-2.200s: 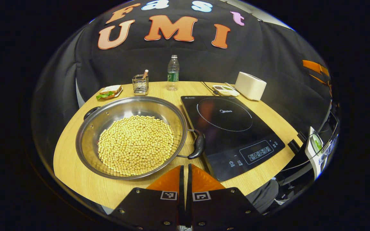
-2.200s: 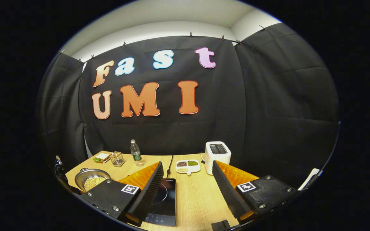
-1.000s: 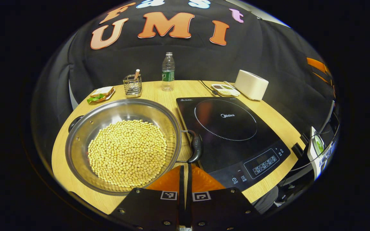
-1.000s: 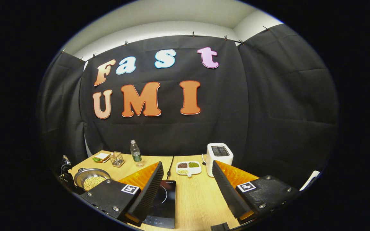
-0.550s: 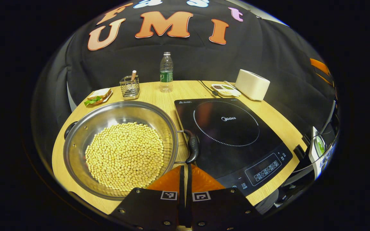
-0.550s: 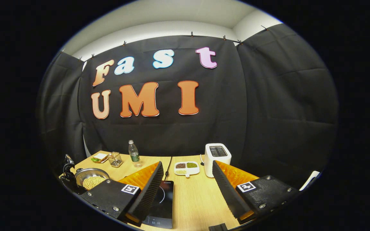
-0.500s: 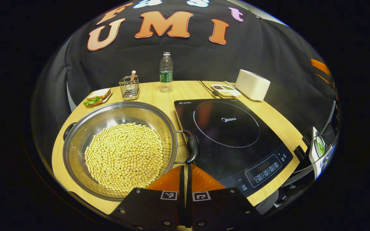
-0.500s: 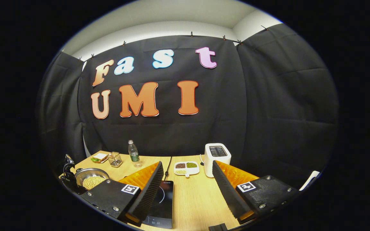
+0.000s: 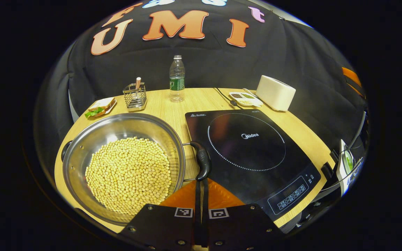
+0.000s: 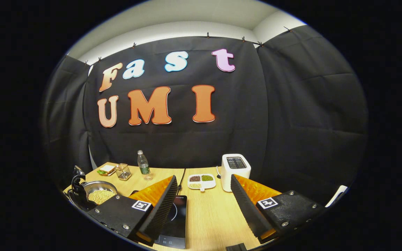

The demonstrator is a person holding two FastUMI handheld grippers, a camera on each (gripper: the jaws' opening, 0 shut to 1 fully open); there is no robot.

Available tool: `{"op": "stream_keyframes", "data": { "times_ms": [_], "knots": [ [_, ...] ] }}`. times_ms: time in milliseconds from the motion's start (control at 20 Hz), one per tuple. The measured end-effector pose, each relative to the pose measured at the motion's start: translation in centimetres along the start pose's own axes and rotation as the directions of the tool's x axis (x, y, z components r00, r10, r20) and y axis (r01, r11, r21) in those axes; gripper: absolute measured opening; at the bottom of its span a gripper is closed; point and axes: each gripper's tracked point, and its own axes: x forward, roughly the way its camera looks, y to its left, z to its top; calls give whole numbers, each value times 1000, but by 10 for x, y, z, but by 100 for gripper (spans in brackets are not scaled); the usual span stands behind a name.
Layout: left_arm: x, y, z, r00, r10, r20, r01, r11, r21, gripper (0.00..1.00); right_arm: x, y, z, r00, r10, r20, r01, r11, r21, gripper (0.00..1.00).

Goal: First push the handle of the pot to place it horizontally, then grasp the pot with both hands and set it on the induction cooktop.

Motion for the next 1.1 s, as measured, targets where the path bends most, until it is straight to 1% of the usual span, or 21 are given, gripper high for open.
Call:
{"op": "stream_keyframes", "data": {
  "times_ms": [400, 750, 900, 1000, 1100],
  "knots": [
    [9, 3, 8, 1000, 0, 14, 0, 1000, 2, 1, 7, 3, -5, 1000, -4, -10, 4, 1000, -8, 95],
    [12, 3, 13, 1000, -12, 29, 12, 1000, 2, 1, 5, 15, -4, 1000, -7, -22, 7, 1000, -26, 95],
    [-8, 4, 17, 997, -29, 68, 27, 999, 24, 2, 1, 28, -1, 1000, 0, -23, -1, 999, -40, 95],
    [-27, 9, 23, 994, -36, 105, 34, 999, 19, 2, -3, 45, 3, 1000, 15, -19, -16, 999, -45, 95],
    [-47, 25, 31, 988, -29, 153, 27, 1000, 13, 2, -6, 67, 5, 999, 40, -21, -41, 998, -41, 95]
  ]
}}
